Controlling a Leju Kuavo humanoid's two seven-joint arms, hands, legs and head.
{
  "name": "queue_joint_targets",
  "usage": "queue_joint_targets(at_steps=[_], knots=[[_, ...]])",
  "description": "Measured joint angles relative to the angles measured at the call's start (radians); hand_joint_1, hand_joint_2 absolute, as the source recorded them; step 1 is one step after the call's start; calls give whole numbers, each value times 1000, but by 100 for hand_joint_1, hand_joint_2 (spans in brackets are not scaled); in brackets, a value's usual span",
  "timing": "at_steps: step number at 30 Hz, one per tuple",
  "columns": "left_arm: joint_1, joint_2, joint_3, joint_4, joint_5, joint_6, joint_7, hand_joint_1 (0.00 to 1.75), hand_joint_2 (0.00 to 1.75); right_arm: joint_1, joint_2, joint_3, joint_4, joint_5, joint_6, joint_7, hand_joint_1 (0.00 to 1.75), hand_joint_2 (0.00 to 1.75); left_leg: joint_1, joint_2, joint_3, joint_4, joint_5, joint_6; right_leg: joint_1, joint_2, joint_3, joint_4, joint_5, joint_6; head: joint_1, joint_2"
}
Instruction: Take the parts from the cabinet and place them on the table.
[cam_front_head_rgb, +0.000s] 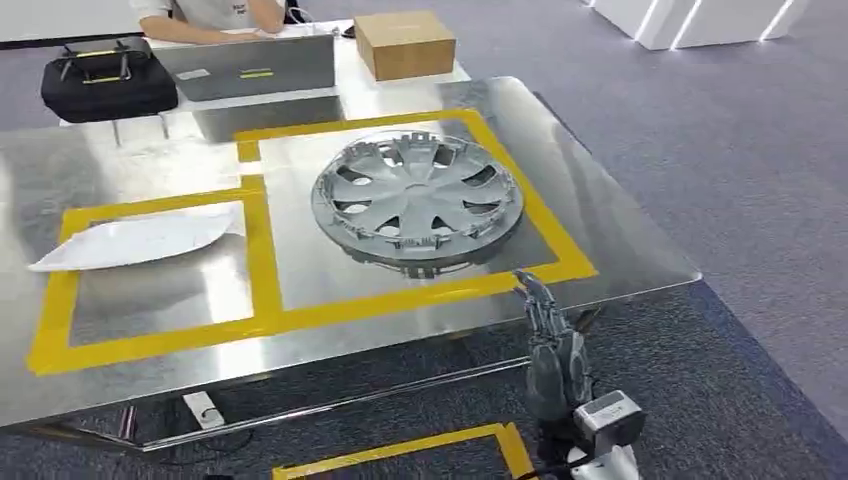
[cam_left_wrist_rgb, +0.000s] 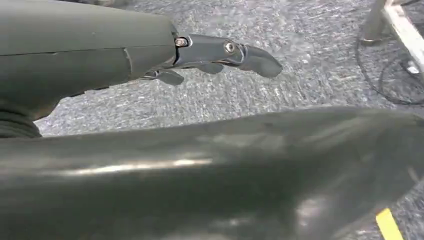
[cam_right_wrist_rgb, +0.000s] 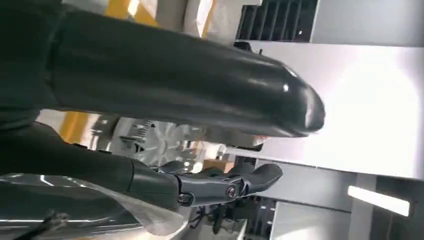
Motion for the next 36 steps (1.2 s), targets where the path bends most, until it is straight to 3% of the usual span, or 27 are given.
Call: queue_joint_targets(at_steps=[2,3,4,5,7,8,9,12,13,14,15,16,17,18,19,20,22,23,24,25,28,29,30,32,33,34,36], knots=[[1,-1,2,0,1,3,0,0,0,20,0,-18,-2,23,-35,19,0,0,-4,4,-22,1,16,1,0,0,-36,157,-93,4,-1,0],[0,-1,5,0,2,4,-1,0,0,32,0,-28,-1,34,-54,26,0,0,-5,5,-34,2,24,1,0,0,-41,207,-109,4,1,0],[0,-1,7,0,2,4,-2,0,0,44,0,-39,2,43,-67,29,0,0,-7,6,-45,3,32,1,0,0,-24,213,-97,3,0,0],[0,-1,9,0,3,5,-2,0,0,53,0,-50,6,46,-78,35,0,0,-8,6,-55,3,40,0,0,0,15,176,-67,1,0,0],[0,-3,11,0,5,6,-2,0,0,60,4,-74,22,55,-97,43,0,0,-9,6,-68,4,54,-6,1,0,146,2,-10,-10,1,0],[-1,-3,13,0,6,7,-3,0,0,61,7,-86,32,56,-106,52,0,0,-9,6,-70,5,60,-10,2,0,207,-86,-22,-16,0,0],[-1,-5,16,0,6,8,-3,0,0,61,11,-99,45,58,-115,61,0,0,-14,5,-75,8,67,-16,7,1,248,-139,-33,-15,1,0],[0,-8,20,0,12,11,-4,0,0,79,25,-151,98,71,-141,69,0,0,-9,5,-77,-2,95,-35,13,1,232,-137,-20,-24,0,0],[2,-8,22,0,12,12,-4,0,0,81,29,-161,113,72,-142,72,0,0,-11,4,-82,0,92,-41,3,-3,212,-147,-5,-33,-1,0],[3,-8,25,0,13,13,-4,0,0,79,35,-172,127,69,-142,81,0,0,-9,4,-91,16,53,-47,3,-6,214,-146,5,-42,-3,0],[4,-8,26,0,13,13,-4,0,0,78,47,-189,147,69,-147,97,0,0,-8,3,-101,61,-8,-50,4,-7,191,-146,13,-51,-5,0],[3,-8,26,0,14,15,-4,0,0,77,59,-214,184,87,-159,110,0,0,-7,3,-115,136,-76,-54,5,-8,185,-146,24,-53,-9,0],[3,-8,29,0,15,18,-3,0,0,71,71,-245,235,111,-174,113,0,0,-7,3,-128,214,-126,-56,7,-10,171,-144,37,-55,-8,0],[3,-8,32,0,14,19,-2,0,0,60,81,-276,291,132,-184,113,0,0,-7,3,-131,272,-144,-58,8,-11,157,-143,47,-55,-8,0],[3,-8,34,0,14,21,-1,0,0,45,89,-312,358,149,-188,102,0,0,-7,3,-122,296,-130,-58,9,-12,141,-140,57,-55,-8,0],[3,-8,35,0,14,23,1,0,0,20,96,-359,450,156,-187,77,0,0,-7,3,-95,283,-92,-56,10,-13,125,-136,66,-55,-8,0],[3,-8,39,0,10,24,6,0,0,-40,101,-466,677,168,-147,17,0,0,-8,3,7,147,-16,-47,10,-12,95,-124,81,-51,-8,0],[1,-8,40,0,7,24,9,0,0,-69,100,-516,796,180,-125,13,0,0,-10,2,71,51,-22,-40,10,-12,86,-117,87,-48,-8,0],[-1,-8,41,0,2,24,13,0,0,-88,100,-556,901,191,-116,19,0,0,-14,2,117,-27,-55,-36,15,-13,78,-111,92,-41,-8,0],[-2,-8,42,0,0,24,15,0,0,-99,100,-583,975,200,-110,24,0,0,-15,1,125,-51,-66,-32,14,-16,75,-111,101,-35,-6,0],[2,-11,43,0,-9,23,22,0,0,-129,100,-637,1170,232,-111,128,0,0,-16,2,102,-52,-39,-12,10,-16,67,-118,126,-16,-7,0],[0,-12,43,0,-11,22,23,0,0,-139,100,-652,1224,239,-110,170,0,0,-13,10,92,-55,-27,-5,7,-9,60,-106,95,-11,-8,0],[-1,-12,44,0,-13,21,23,0,0,-146,100,-662,1262,242,-109,212,0,0,-12,10,77,-55,-17,5,7,-6,39,-65,32,-8,-3,0],[-1,-14,44,0,-19,19,22,0,0,-161,107,-681,1328,241,-96,304,0,0,-13,11,49,-51,5,7,6,-3,0,86,-84,-2,-3,0],[-1,-14,44,0,-19,16,21,0,0,-168,114,-690,1355,241,-84,349,0,0,-13,13,30,-49,18,6,6,-2,-12,159,-111,1,-2,0],[-1,-14,44,0,-19,14,20,0,0,-174,119,-698,1379,242,-74,376,0,0,-13,14,13,-45,30,5,6,-2,-11,199,-102,2,-3,0],[-1,-14,44,0,-21,9,19,0,0,-179,128,-701,1410,266,-47,410,0,0,-11,15,-25,-34,50,-2,1,-2,48,166,-17,5,-2,0]])
